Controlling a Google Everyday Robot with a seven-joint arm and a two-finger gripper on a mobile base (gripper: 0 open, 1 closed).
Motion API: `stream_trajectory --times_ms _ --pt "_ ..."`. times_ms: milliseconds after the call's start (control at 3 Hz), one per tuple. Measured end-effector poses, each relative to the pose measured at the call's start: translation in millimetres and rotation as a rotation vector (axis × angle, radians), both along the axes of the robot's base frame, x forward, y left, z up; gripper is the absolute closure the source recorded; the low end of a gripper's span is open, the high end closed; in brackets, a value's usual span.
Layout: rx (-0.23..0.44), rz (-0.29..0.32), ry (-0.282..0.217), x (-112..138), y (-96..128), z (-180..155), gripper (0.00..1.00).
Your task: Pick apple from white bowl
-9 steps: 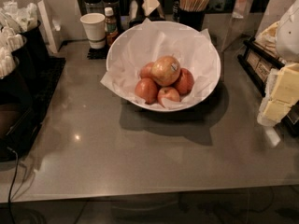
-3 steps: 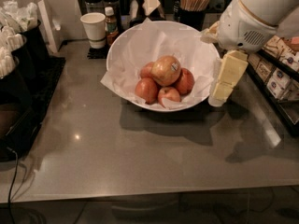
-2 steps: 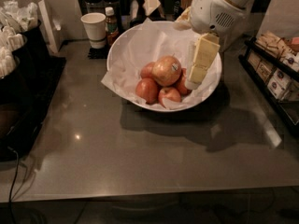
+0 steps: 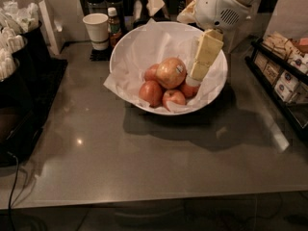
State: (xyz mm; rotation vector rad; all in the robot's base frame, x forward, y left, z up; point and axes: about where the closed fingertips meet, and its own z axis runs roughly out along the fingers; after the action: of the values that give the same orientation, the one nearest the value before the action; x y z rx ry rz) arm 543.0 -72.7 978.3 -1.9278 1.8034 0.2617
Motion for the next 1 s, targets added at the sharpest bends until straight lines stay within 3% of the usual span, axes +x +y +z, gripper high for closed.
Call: stream_trajectory --times_ms 333,667,1000 --pt "0.066 0.062 -0.029 20 22 -1 0.0" --pt "0.066 0.062 -0.029 20 23 -1 0.0" --pt "0.09 0.099 0.0 21 36 -15 0.0"
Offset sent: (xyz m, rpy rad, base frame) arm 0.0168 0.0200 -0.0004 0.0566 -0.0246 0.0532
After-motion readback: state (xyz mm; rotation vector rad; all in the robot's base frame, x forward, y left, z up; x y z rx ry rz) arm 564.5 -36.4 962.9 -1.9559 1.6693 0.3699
